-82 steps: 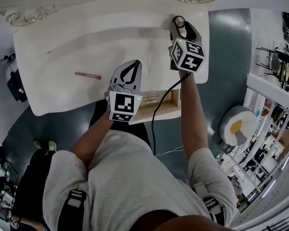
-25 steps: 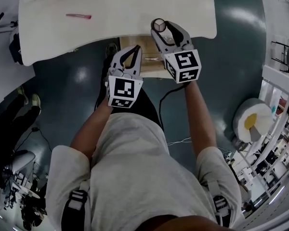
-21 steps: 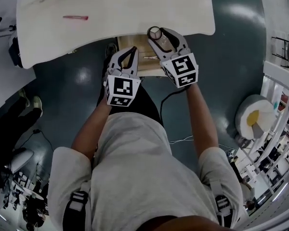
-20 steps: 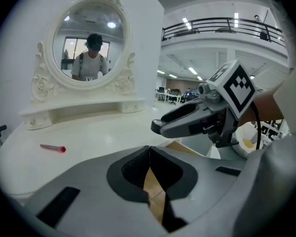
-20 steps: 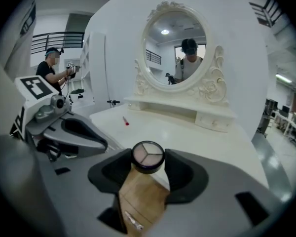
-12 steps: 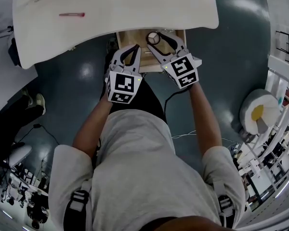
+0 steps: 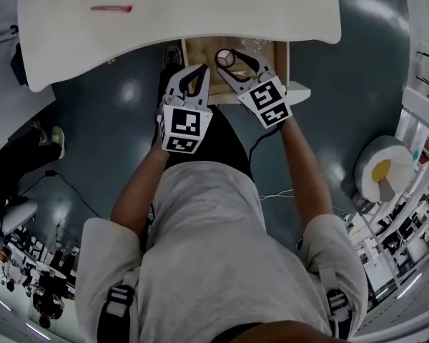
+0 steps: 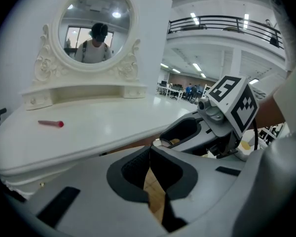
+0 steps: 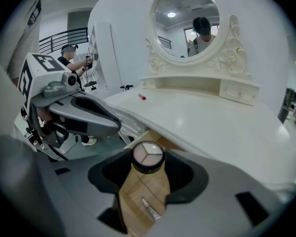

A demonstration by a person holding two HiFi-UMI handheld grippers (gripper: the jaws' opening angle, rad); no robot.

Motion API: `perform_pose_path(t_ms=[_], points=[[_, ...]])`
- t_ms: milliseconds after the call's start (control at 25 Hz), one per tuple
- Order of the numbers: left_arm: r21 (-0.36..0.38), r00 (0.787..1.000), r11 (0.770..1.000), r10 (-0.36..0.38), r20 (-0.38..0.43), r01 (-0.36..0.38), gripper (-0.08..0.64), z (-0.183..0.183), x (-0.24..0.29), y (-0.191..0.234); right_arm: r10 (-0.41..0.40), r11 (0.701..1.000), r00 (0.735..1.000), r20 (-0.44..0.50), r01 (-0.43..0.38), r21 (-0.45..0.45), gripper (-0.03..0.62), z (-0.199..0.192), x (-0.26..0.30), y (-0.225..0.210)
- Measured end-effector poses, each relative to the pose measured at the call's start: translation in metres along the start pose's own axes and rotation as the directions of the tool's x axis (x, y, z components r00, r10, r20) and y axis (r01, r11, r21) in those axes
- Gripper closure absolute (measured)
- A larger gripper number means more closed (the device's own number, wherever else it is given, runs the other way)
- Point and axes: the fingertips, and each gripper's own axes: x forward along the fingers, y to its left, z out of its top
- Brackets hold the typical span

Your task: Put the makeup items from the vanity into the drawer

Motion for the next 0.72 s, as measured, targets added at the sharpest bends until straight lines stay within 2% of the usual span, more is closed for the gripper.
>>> perform_pose_path(t_ms=[360,720], points=[[-0.086,0.997,0.994,0.07,-0.019,-0.071,0.554,-0.028,-0.016,0.027,0.083,0.99,0.99,-0.115,-0.095,-0.1,0.37,-0.014,0.049,0.021],[-0.136,0.994,0.985,0.103,-0.041,-0.108,0.554,-0.042,-0.022,0.041,0.107,0.988,0.963,-0.249,-0.131,-0.083,0.37,-0.043,0.084,0.015]])
